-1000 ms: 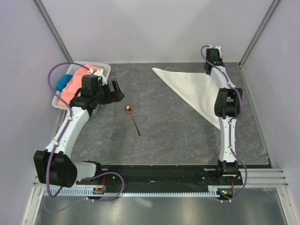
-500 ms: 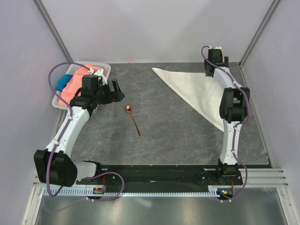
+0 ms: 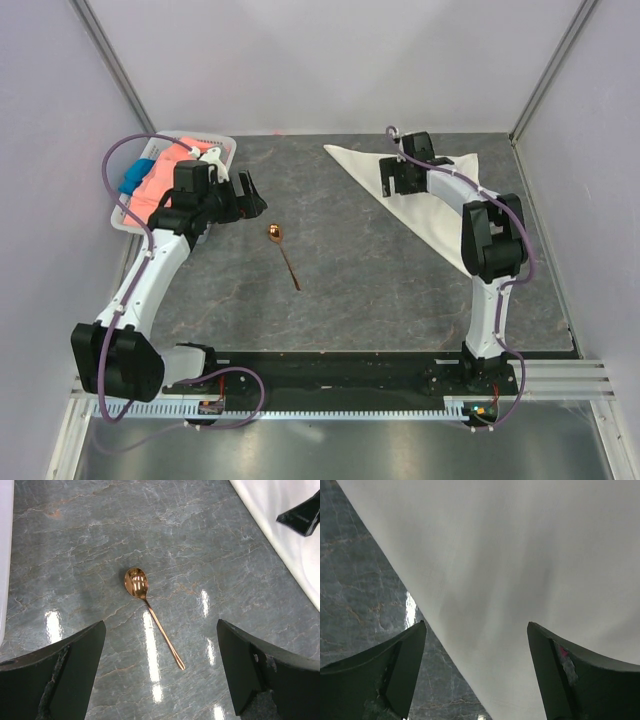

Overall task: Fold the napkin, place the utensils inside, and roll it up
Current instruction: Fold the napkin

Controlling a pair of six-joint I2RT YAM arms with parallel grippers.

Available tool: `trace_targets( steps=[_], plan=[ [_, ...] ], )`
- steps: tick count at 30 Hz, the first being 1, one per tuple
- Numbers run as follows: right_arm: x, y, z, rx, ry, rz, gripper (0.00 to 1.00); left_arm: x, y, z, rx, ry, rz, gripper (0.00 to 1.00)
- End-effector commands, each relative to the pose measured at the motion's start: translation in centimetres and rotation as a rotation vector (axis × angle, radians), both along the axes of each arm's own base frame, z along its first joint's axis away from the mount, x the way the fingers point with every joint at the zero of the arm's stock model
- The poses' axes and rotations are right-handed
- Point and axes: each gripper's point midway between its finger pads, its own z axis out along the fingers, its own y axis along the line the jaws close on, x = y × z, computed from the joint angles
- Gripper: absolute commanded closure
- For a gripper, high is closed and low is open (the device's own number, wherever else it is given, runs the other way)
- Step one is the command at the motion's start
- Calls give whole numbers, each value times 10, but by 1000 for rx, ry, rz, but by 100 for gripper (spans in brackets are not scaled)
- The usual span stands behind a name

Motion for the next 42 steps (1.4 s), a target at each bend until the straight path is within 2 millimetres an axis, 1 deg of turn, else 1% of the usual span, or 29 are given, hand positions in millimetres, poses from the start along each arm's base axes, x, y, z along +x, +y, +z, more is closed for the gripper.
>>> trace_targets(
  steps=[1,4,6,8,13,16,17,18,19,22,23,24,25,27,28,30,31,33,34,35,36,38,39,40,41,42],
  plan=[
    [-20,12,-21,135,87,11,9,2,-2,20,-20,-72,-8,0],
    [-30,16,-32,127,116,26,9,1,-3,21,-24,-75,-13,0],
    [-35,18,-35,131,127,27,9,1,-3,21,-27,-77,-14,0],
    [-42,24,-38,143,142,32,9,1,-3,23,-30,-81,-11,0],
    [-62,34,-53,156,198,32,9,-1,-4,27,-37,-93,-15,0],
    [-77,45,-58,177,230,21,9,-2,-4,29,-37,-96,-15,0],
    [-82,54,-58,197,241,8,9,-2,-4,29,-40,-97,-17,0],
    [-89,58,-60,207,256,3,9,-2,-4,30,-42,-99,-16,0],
    [-96,69,-61,214,267,17,9,-2,-5,32,-43,-105,-17,0],
    [-111,88,-62,237,287,9,9,-3,-5,34,-45,-113,-19,0],
    [-119,104,-62,244,290,33,9,-4,-4,35,-46,-115,-17,0],
    [-126,114,-63,260,301,29,9,-4,-4,36,-45,-119,-18,0],
    [-136,132,-63,265,306,60,9,-4,-4,36,-46,-118,-17,0],
    [-144,154,-63,283,301,88,9,-5,-4,39,-47,-128,-16,0],
    [-155,174,-63,290,305,117,9,-5,-4,39,-45,-127,-16,0],
    [-158,195,-61,296,294,140,9,-6,-4,41,-49,-133,-16,0],
    [-166,212,-59,304,292,166,9,-6,-4,43,-52,-137,-17,0],
    [-164,230,-53,320,274,189,8,-6,-5,43,-54,-139,-17,0],
    [-166,239,-48,328,267,211,8,-7,-5,44,-55,-141,-17,0],
    [-165,243,-42,337,253,223,7,-7,-4,44,-54,-141,-16,0],
    [-162,247,-26,351,222,239,6,-6,-4,44,-53,-143,-15,0],
    [-158,246,-6,346,169,269,5,-7,-4,44,-55,-143,-15,0],
    [-152,241,18,338,101,266,5,-7,-4,44,-54,-142,-16,0],
    [-148,234,28,320,71,264,4,-7,-5,44,-59,-143,-18,0],
    [-147,225,35,277,49,278,4,-7,-5,44,-60,-142,-20,0],
    [-141,213,53,260,4,257,4,-7,-6,44,-60,-141,-20,0]
  ],
)
